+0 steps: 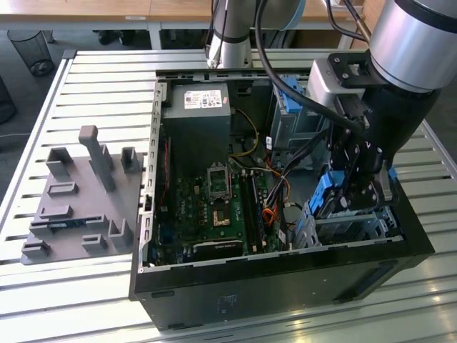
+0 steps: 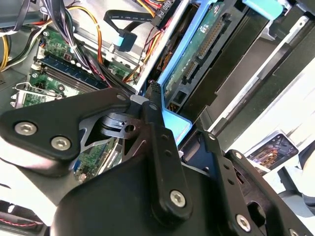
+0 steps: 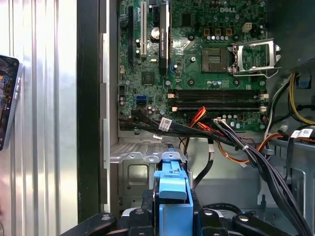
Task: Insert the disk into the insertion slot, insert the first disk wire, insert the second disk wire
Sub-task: 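Insert the disk into the insertion slot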
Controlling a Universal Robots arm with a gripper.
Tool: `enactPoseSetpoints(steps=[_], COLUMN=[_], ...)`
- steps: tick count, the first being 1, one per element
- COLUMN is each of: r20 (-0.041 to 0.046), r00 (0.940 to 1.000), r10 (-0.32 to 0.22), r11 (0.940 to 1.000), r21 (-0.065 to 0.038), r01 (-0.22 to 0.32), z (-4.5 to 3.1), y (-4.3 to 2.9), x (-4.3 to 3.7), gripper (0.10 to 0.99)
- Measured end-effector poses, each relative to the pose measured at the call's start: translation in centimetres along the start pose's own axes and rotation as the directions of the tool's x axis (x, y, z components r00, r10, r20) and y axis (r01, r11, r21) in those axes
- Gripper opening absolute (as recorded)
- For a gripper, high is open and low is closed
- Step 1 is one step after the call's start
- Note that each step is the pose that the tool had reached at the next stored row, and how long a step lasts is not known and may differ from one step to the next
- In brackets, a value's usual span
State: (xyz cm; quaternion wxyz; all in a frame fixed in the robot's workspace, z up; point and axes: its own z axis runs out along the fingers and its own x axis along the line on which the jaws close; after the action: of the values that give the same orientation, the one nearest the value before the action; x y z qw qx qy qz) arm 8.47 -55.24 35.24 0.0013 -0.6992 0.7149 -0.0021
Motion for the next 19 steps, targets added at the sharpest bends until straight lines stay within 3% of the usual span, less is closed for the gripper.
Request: enactPoseSetpoints(steps=[19], r20=[0.0], r00=[1.0], r10=[0.0], r11=[1.0], r21=[0.0], r01=[0.0], z=[0.81], y=[0.0], x=[0.0], gripper=[0.365])
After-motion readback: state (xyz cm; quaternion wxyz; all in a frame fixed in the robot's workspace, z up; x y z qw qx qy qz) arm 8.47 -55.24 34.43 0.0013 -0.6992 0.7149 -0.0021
